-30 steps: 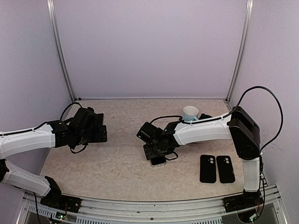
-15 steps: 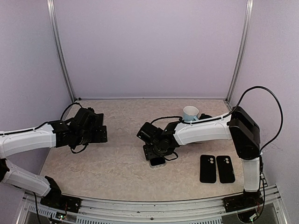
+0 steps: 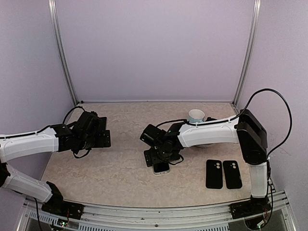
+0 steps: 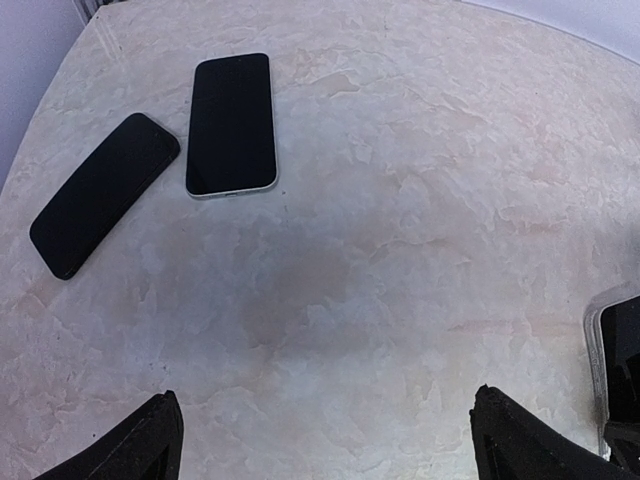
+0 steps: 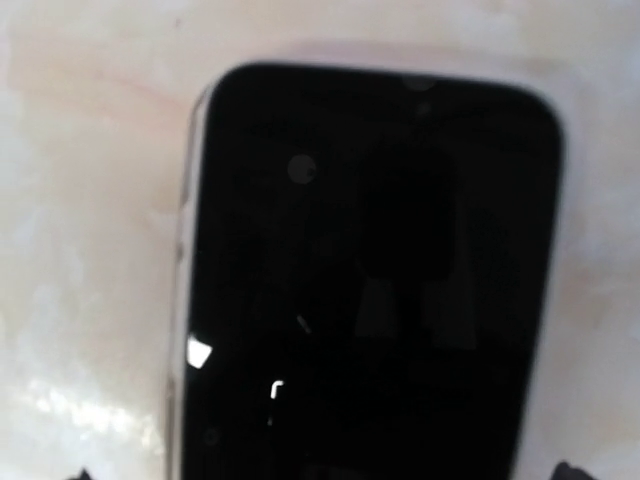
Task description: Put the phone into the phone case
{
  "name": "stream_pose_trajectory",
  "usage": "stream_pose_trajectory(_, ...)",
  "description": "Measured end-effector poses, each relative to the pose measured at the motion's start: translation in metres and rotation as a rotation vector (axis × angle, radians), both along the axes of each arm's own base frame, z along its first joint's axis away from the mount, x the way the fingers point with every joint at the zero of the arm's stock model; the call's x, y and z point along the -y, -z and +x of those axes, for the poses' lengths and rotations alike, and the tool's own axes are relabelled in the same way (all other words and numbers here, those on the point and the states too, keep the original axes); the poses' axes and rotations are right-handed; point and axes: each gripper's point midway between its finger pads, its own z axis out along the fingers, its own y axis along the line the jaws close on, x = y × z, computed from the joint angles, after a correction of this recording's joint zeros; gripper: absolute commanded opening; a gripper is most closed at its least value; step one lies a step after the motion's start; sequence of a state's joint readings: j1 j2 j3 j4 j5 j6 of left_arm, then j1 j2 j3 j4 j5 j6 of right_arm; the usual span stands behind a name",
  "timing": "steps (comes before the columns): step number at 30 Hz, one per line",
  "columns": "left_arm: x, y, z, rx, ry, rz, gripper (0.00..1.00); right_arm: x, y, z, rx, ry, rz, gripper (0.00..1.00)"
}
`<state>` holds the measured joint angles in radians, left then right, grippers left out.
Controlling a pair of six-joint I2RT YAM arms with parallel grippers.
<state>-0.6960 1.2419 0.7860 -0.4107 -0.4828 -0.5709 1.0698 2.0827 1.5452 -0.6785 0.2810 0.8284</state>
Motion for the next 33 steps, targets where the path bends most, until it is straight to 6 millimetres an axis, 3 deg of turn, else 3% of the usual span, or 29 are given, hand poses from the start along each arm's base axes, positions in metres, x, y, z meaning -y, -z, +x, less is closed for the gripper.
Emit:
stream_pose_trajectory(7, -0.001, 0.002, 0.000, -0.005, -0.002, 0.008, 0.99, -0.004, 0.022, -0.004, -0.061, -0.022, -0.026, 0.99)
stream_pose_trajectory(11, 0.005, 0.004, 0.000, -0.012, 0.027, 0.003, 0.99, -0.003, 0.020, -0.003, -0.075, -0.051, -0.028, 0.99)
stream_pose_trajectory(14, 0.022, 0.005, -0.003, -0.020, 0.107, -0.013, 0.99, 0.003, 0.009, -0.003, -0.087, -0.080, -0.005, 0.96)
stream_pose_trajectory(17, 0.049, 0.009, -0.012, -0.031, 0.217, -0.024, 0.98, 0.016, -0.010, -0.004, -0.092, -0.104, 0.052, 0.82)
stream_pose_trajectory(20, 0.075, 0.025, -0.021, -0.073, 0.314, -0.013, 0.92, 0.030, -0.027, -0.002, -0.087, -0.117, 0.114, 0.58)
stream_pose_trajectory(24, 0.105, 0.053, -0.022, -0.154, 0.390, 0.024, 0.74, 0.046, -0.023, 0.003, -0.103, -0.119, 0.159, 0.30)
stream_pose_trajectory(28, 0.135, 0.075, -0.018, -0.211, 0.457, 0.043, 0.55, 0.053, -0.004, 0.004, -0.144, -0.143, 0.142, 0.24)
stream_pose_trajectory(33, 0.158, 0.103, -0.019, -0.285, 0.514, 0.042, 0.41, 0.049, 0.006, -0.002, -0.170, -0.201, 0.137, 0.18)
